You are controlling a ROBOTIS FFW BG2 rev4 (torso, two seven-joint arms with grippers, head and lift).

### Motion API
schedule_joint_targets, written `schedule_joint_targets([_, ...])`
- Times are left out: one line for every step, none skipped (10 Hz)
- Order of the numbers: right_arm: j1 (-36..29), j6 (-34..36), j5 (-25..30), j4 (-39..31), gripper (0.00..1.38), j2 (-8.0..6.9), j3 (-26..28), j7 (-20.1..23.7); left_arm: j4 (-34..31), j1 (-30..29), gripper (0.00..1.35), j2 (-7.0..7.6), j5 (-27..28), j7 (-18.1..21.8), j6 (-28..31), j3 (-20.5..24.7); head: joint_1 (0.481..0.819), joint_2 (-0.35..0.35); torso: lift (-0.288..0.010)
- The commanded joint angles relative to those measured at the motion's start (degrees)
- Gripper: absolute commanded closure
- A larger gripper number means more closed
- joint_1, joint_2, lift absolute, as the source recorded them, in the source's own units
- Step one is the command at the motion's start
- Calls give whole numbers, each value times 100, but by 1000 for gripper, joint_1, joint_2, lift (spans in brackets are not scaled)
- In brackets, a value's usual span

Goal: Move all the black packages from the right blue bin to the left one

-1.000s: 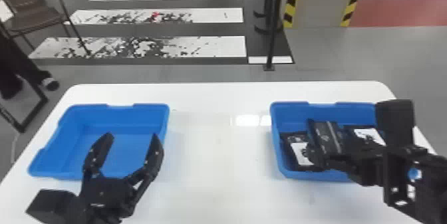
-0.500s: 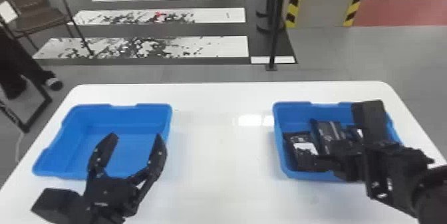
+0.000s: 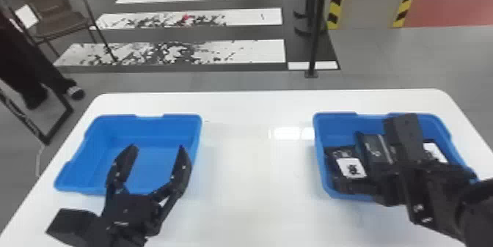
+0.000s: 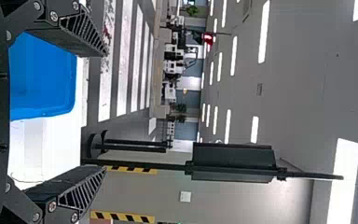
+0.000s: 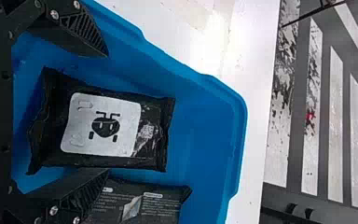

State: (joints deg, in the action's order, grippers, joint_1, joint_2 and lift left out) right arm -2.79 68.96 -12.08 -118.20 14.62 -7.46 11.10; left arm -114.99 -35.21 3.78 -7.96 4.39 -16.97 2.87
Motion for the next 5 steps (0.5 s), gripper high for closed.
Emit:
schedule_joint_targets([13, 220, 77, -154, 159, 5, -31, -91, 17, 6, 185, 0, -3, 0, -19, 10, 695, 105, -154])
schedule_joint_targets([27, 234, 100, -182, 159, 14, -31, -143, 17, 6, 186, 0, -3, 0, -47, 21, 695, 103, -154])
schedule_joint_targets([41, 248, 111, -168, 159, 14, -31, -178, 31, 6, 185, 0, -15, 0, -47, 21, 695, 100, -154])
schedule_joint_targets([83, 276, 111, -140, 159, 14, -19, -222, 31, 6, 186, 0, -3, 0, -61, 21, 695, 97, -154])
schedule_joint_targets([83, 290, 100, -83, 157, 14, -19, -222, 45, 6, 186, 0, -15, 0, -61, 10, 695, 93, -154])
